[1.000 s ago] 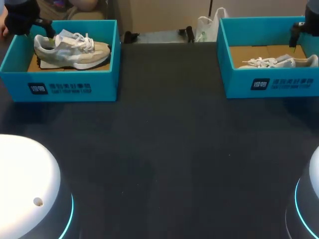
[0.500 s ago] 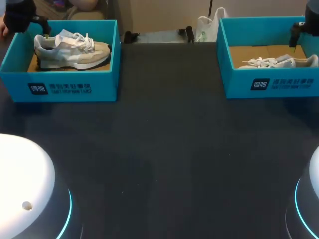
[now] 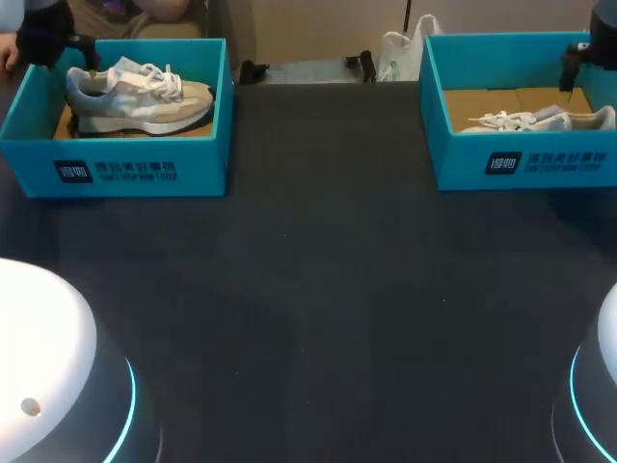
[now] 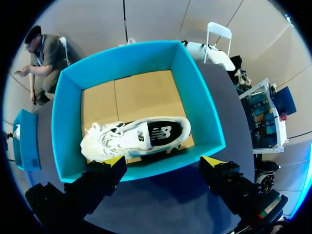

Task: Take the shoe out of the shoebox, open the shoe tongue, remove and reinsert the insole, then place the shoe into the shoebox

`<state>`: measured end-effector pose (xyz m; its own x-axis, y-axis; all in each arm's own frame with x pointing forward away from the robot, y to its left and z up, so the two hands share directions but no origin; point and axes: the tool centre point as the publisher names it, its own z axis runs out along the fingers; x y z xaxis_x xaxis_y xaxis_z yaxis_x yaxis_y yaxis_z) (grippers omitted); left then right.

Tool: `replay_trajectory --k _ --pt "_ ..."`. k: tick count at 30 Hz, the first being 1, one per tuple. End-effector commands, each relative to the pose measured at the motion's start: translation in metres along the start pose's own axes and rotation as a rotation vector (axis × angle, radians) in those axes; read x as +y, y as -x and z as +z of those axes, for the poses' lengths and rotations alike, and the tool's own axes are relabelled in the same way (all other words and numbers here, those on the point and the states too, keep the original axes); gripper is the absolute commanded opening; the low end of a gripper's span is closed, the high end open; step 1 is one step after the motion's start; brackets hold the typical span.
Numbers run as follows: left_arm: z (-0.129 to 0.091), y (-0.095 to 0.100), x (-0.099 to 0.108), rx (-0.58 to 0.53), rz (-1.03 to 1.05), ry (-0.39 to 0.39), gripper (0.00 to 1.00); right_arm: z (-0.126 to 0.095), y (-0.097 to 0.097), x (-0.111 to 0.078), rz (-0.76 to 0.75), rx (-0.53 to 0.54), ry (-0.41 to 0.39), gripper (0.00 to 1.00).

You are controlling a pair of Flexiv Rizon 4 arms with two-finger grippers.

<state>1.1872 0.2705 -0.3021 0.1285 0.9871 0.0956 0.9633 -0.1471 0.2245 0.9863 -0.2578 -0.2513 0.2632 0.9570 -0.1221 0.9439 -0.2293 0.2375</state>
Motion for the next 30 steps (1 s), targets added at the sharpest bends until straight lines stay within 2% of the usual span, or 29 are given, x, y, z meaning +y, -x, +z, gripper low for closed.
replay_trajectory --k 1,2,6,8,9,30 --pt "0.010 -0.005 0.009 -0.002 -0.011 -0.012 0.75 0.000 0.000 0.000 0.001 0.000 0.001 1.00" --pt "0.012 -0.006 0.009 -0.003 -0.021 -0.018 0.69 0.000 0.000 0.000 0.001 0.000 0.001 1.00" --pt "0.017 -0.013 0.010 -0.022 -0.036 -0.027 0.65 0.000 0.000 0.000 0.001 0.000 0.001 1.00" --pt "0.020 -0.016 0.009 -0.026 -0.038 -0.027 0.48 0.000 0.000 0.000 0.001 0.000 0.001 1.00" --pt "0.021 -0.016 0.009 -0.025 -0.039 -0.030 0.46 0.000 0.000 0.000 0.001 0.000 0.001 1.00" --pt "0.046 -0.017 0.004 -0.058 -0.071 -0.114 0.50 0.000 0.000 0.000 0.001 0.000 0.001 1.00"
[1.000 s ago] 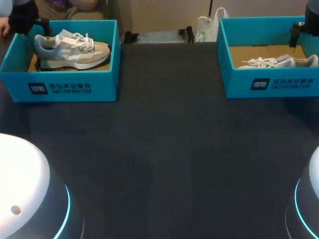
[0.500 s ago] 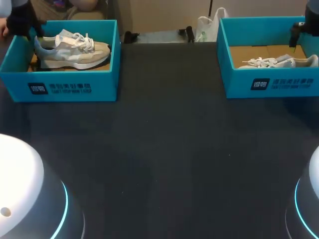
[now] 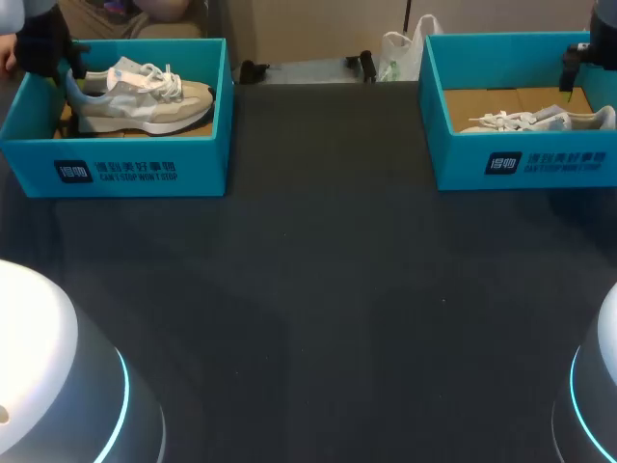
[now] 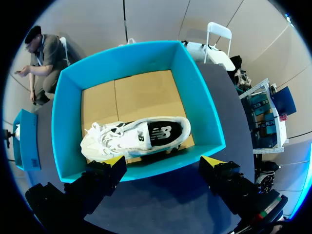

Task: Take the shoe out of the shoebox, open the shoe tongue, remove and reinsert the insole, then place the shoe into the shoebox

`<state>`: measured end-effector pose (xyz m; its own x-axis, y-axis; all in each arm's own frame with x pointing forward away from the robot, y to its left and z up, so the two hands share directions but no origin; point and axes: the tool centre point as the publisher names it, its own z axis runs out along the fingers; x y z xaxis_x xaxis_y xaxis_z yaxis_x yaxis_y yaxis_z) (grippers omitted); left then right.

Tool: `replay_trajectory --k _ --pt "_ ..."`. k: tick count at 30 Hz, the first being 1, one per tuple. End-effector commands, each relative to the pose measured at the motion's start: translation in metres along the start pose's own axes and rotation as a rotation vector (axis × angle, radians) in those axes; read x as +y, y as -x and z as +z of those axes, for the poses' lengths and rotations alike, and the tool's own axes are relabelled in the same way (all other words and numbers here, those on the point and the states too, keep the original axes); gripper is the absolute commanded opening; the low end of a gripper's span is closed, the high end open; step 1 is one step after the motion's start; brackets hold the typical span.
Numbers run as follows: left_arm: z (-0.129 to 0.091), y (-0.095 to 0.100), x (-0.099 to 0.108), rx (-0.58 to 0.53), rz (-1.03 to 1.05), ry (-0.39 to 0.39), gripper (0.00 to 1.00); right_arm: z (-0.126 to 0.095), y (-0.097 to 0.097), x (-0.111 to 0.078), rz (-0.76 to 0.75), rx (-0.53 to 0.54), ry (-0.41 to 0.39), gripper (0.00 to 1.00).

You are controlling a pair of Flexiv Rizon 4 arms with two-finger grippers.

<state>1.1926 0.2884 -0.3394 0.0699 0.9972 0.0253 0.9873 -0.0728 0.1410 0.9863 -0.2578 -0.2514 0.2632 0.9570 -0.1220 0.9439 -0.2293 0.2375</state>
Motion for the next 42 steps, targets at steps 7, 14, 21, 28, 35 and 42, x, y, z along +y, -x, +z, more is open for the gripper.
replay_trajectory --k 7,14,21,28,35,42 --pt "0.016 -0.004 0.009 0.013 -0.014 -0.041 0.50 0.000 0.000 0.000 0.001 0.000 0.001 1.00" --pt "0.026 -0.006 0.011 0.010 -0.010 -0.066 0.48 0.000 0.000 0.000 0.001 0.000 0.001 1.00" --pt "0.033 -0.006 0.010 0.039 -0.006 -0.095 0.46 0.000 0.000 0.000 0.001 0.000 0.001 1.00" --pt "0.031 -0.009 0.007 0.078 0.009 -0.117 0.21 0.000 0.000 0.000 0.001 0.000 0.001 1.00" --pt "0.030 -0.009 0.007 0.086 0.019 -0.120 0.00 0.000 0.000 0.000 0.001 0.000 0.001 1.00" --pt "0.013 -0.013 0.003 0.093 0.037 -0.124 0.00 0.000 0.000 0.000 0.001 0.000 0.001 1.00"
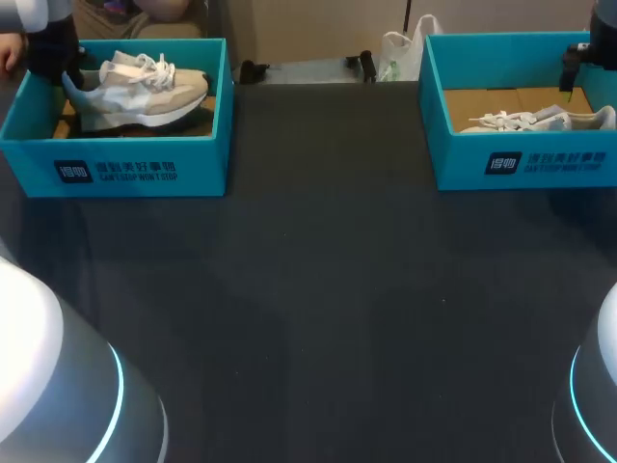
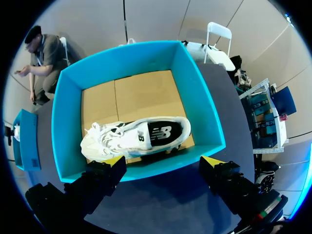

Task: Take the shoe out of the shoebox, open the shoe tongue, remove and reinsert the insole, then place the shoe into the shoebox

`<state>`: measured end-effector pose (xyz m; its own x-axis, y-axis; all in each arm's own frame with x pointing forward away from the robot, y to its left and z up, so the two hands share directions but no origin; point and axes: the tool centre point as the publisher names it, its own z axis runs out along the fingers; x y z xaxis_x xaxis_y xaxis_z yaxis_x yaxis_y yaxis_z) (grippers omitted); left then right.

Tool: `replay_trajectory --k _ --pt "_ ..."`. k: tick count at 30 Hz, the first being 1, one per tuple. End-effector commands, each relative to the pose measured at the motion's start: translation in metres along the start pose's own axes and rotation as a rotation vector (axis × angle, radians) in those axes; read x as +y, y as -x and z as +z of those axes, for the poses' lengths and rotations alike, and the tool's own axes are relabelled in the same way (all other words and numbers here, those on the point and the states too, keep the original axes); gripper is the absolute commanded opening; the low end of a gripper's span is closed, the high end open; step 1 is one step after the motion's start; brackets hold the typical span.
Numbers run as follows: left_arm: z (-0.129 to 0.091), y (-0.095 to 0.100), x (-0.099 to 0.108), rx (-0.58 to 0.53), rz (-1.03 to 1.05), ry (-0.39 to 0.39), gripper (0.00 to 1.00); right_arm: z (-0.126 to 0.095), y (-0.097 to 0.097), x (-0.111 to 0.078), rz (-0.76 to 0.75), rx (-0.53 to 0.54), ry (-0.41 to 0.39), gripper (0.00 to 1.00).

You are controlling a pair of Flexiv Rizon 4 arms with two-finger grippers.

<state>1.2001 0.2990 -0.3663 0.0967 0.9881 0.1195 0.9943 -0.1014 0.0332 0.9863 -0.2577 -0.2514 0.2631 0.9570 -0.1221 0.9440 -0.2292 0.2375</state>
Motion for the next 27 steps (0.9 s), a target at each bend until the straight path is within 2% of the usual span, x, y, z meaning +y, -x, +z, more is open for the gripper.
replay_trajectory --k 1,12,18,27 --pt "-0.023 -0.005 -0.004 -0.006 0.003 -0.030 0.00 0.000 0.000 0.000 0.001 0.000 0.001 1.00" --pt "-0.083 -0.020 -0.016 -0.016 -0.021 -0.008 0.00 0.000 0.000 0.000 0.001 0.000 0.001 1.00" --pt "-0.128 -0.031 -0.030 -0.016 -0.018 0.028 0.00 0.000 0.000 0.000 0.001 0.000 0.001 1.00" --pt "-0.174 -0.043 -0.044 -0.081 -0.019 0.044 0.00 0.000 0.000 0.000 0.001 0.000 0.001 1.00"
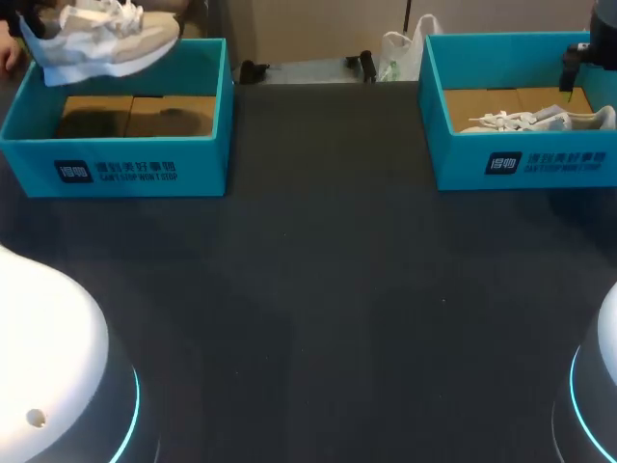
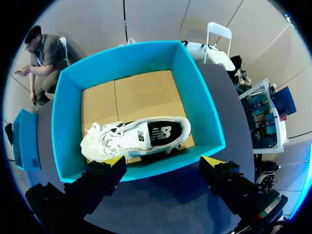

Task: Take the shoe out of the shoebox, open the shoe tongue, remove and reinsert the insole, then place the shoe into the shoebox

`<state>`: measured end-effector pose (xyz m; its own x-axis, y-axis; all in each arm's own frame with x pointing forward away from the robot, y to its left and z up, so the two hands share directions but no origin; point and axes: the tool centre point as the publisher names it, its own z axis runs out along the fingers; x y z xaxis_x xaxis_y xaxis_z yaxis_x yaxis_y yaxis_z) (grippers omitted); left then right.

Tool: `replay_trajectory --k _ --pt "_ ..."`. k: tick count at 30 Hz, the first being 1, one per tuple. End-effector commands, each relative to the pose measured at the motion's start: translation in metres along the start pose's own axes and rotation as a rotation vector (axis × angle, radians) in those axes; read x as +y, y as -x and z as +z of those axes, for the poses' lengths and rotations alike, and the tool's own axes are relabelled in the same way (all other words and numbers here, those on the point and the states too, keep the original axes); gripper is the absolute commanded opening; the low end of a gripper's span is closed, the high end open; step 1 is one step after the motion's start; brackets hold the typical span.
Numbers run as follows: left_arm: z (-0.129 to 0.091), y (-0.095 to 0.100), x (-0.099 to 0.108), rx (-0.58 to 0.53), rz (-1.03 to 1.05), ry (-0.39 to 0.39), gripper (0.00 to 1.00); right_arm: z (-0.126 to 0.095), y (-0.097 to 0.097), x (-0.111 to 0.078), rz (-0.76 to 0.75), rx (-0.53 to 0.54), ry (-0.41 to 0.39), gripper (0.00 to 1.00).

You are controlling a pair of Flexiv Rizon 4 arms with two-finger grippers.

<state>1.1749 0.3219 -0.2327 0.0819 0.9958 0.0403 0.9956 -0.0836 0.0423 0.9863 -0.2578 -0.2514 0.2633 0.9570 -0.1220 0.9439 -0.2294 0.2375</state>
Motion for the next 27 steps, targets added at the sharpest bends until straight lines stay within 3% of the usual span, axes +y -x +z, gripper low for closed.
replay_trajectory --k 1,8,27 --pt "-0.047 -0.004 -0.022 0.001 0.002 0.039 0.00 0.000 0.000 0.000 0.001 0.000 0.001 1.00" --pt "-0.071 -0.008 -0.029 -0.001 0.012 0.058 0.00 0.000 0.000 0.000 0.001 0.000 0.001 1.00" --pt "-0.071 -0.008 -0.029 -0.001 0.012 0.058 0.00 0.000 0.000 0.000 0.001 0.000 0.001 1.00"
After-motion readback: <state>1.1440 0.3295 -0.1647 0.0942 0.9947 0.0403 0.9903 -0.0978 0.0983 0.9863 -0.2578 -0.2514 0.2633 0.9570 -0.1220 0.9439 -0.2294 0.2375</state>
